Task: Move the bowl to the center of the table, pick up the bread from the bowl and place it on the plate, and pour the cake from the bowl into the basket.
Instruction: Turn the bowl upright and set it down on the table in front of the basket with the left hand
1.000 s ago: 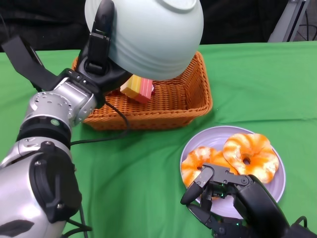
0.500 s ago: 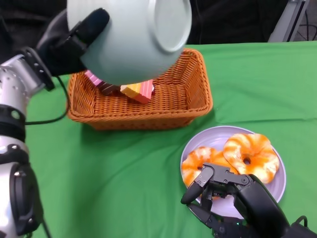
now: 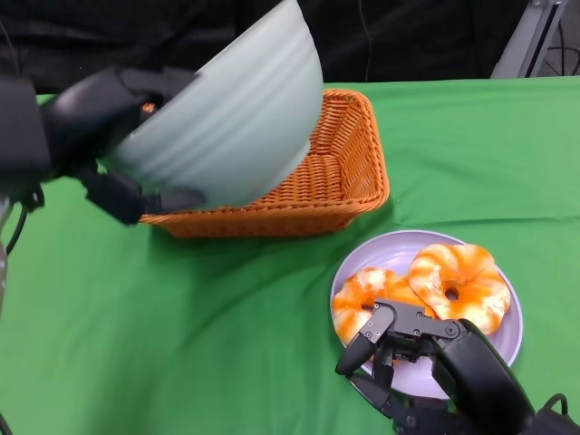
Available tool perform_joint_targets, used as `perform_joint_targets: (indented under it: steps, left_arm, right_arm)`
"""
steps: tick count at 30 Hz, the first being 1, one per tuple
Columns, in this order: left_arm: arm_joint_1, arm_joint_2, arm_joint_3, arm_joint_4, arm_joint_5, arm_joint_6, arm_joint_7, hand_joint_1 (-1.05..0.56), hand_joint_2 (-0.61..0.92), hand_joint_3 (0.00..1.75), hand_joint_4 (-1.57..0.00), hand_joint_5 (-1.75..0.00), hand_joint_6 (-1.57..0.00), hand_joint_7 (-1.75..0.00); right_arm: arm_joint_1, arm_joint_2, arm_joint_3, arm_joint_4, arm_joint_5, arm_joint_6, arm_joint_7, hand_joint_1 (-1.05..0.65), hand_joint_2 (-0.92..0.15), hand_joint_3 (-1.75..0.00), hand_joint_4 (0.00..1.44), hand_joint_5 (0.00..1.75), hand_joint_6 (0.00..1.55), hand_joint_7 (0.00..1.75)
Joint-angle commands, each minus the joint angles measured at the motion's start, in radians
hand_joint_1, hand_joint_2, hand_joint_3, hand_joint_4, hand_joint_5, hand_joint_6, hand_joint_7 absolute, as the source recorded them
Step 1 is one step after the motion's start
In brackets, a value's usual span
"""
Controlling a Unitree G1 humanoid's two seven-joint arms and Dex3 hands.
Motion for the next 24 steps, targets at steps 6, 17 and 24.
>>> perform_joint_targets:
  steps: [6,17,24]
  left_arm:
    - [0.056,0.022,-0.027,0.181,0.262,-0.586,0.331,0.03,0.40,1.18,-0.88,-1.68,-0.82,-1.36]
    - [0.105,0.066,-0.063,0.339,0.953,-0.884,1.119,-0.06,0.48,0.81,-0.86,-1.75,-0.72,-1.62]
    - [0.141,0.140,-0.248,0.351,1.250,-0.779,1.628,-0.04,0.44,0.70,-0.86,-1.75,-0.63,-1.74]
  right_arm:
    - [-0.020,-0.004,-0.004,0.030,0.000,-0.024,-0.005,-0.30,-0.72,-0.60,0.71,1.74,0.69,1.29]
    - [-0.022,-0.008,-0.008,0.043,0.007,-0.040,-0.002,-0.31,-0.73,-0.59,0.71,1.74,0.69,1.28]
    - [-0.017,-0.009,-0.013,0.022,0.025,-0.012,0.008,-0.30,-0.74,-0.57,0.71,1.72,0.70,1.27]
